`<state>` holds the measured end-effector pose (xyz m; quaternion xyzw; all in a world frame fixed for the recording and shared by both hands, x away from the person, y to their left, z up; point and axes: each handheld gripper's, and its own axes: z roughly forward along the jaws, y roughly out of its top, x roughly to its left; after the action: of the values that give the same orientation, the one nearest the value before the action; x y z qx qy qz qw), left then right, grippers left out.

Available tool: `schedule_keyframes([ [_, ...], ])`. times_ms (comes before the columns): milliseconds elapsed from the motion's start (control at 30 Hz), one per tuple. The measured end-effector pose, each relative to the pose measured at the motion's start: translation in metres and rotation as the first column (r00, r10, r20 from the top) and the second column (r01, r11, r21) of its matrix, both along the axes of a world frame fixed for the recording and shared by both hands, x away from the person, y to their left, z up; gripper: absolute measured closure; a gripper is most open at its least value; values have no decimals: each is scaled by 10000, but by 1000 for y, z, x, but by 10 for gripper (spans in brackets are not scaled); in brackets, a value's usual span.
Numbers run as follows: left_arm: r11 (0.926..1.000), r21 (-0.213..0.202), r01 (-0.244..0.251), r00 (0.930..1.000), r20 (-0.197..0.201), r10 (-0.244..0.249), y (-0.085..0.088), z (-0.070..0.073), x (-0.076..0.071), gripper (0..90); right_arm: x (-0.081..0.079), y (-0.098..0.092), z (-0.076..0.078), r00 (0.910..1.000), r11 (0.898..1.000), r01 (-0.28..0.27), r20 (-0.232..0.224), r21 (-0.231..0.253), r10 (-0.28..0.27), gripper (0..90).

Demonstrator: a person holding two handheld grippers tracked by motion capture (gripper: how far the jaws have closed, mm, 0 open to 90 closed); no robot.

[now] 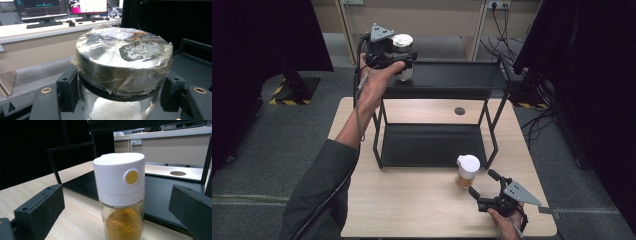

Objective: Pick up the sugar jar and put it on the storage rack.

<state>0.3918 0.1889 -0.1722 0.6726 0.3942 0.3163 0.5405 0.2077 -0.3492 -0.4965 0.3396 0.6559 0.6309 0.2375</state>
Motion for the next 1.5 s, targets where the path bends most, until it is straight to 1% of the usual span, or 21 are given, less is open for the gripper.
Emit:
schedule_keyframes([
  [133, 9999, -15, -154, 9999, -43, 154, 0, -5, 4, 313, 0, 0, 0, 10000, 10000, -9, -3, -1, 9, 5],
  [200, 9996, 27, -276, 9996, 1, 276, -1, -7, 6, 313, 0, 0, 0, 10000, 10000, -20, -8, -6, 20, 5],
  [333, 9996, -11, -288, 9996, 7, 288, 0, -12, 8, 312, 0, 0, 0, 10000, 10000, -25, -13, -4, 25, 5],
  [367, 9998, -26, -214, 9997, 110, 214, 2, -14, 9, 312, 0, 0, 0, 10000, 10000, -25, -15, -7, 25, 5],
  [500, 9998, -61, -204, 9995, 235, 205, 2, -17, 9, 312, 1, 1, 0, 10000, 10000, -37, -23, -19, 37, 5],
  [600, 9996, -105, -256, 9994, 227, 258, 1, -19, 8, 308, 0, 1, 0, 10000, 10000, -44, -19, -16, 44, 5],
  [633, 9990, -109, -438, 9990, 123, 440, 0, -17, 6, 295, 0, 1, 0, 10000, 10000, -47, -15, -21, 47, 5],
  [667, 9990, -109, -438, 9990, 123, 440, 0, -17, 6, 243, 0, 1, 0, 10000, 10000, -47, -15, -21, 47, 5],
  [733, 9986, -284, -437, 9990, 53, 439, 1, -18, 6, 177, 0, 1, 0, 10000, 10000, -59, -14, -22, 59, 5],
  [767, 9986, -284, -437, 9990, 53, 439, 1, -18, 6, 130, 0, 1, 0, 10000, 10000, -59, -14, -22, 59, 5],
  [800, 9984, -323, -453, 9990, 40, 455, 1, -18, 6, 130, 0, 1, 0, 10000, 10000, -63, -10, -23, 63, 5],
  [867, 9977, -361, -567, 9984, -11, 567, -1, -17, 4, 77, 0, 1, 0, 10000, 10000, -61, -15, -16, 61, 5],
  [900, 9968, -330, -727, 9974, -44, 726, -3, -16, 1, 48, 0, 1, 0, 10000, 10000, -54, -16, -13, 54, 5],
  [967, 9957, -331, -865, 9962, -93, 862, -5, -15, -1, 3, 0, 1, 0, 10000, 10000, -63, -9, -22, 63, 5],
  [1033, 9955, -399, -864, 9962, -81, 861, -5, -15, -3, 0, 0, 1, 0, 10000, 10000, -68, -10, -22, 68, 5],
  [1200, 9962, -377, -788, 9969, -43, 787, -3, -15, -9, 0, 0, 1, 0, 10000, 10000, -61, -18, -13, 61, 5],
  [1233, 9963, -404, -757, 9971, -58, 756, -3, -16, -11, 0, 0, 1, 0, 10000, 10000, -65, -15, -15, 65, 5],
  [1333, 9959, -653, -626, 9980, -80, 622, 0, -19, -17, 0, 0, 1, 0, 10000, 10000, -68, -25, -18, 68, 5],
  [1400, 9961, -686, -552, 9985, 1, 554, 2, -21, -22, 0, 0, 1, 0, 10000, 10000, -68, -35, -16, 68, 5],
  [1500, 9964, -721, -441, 9990, -3, 442, 4, -24, -28, 0, 0, 1, 0, 10000, 10000, -66, -10, -9, 65, 5],
])
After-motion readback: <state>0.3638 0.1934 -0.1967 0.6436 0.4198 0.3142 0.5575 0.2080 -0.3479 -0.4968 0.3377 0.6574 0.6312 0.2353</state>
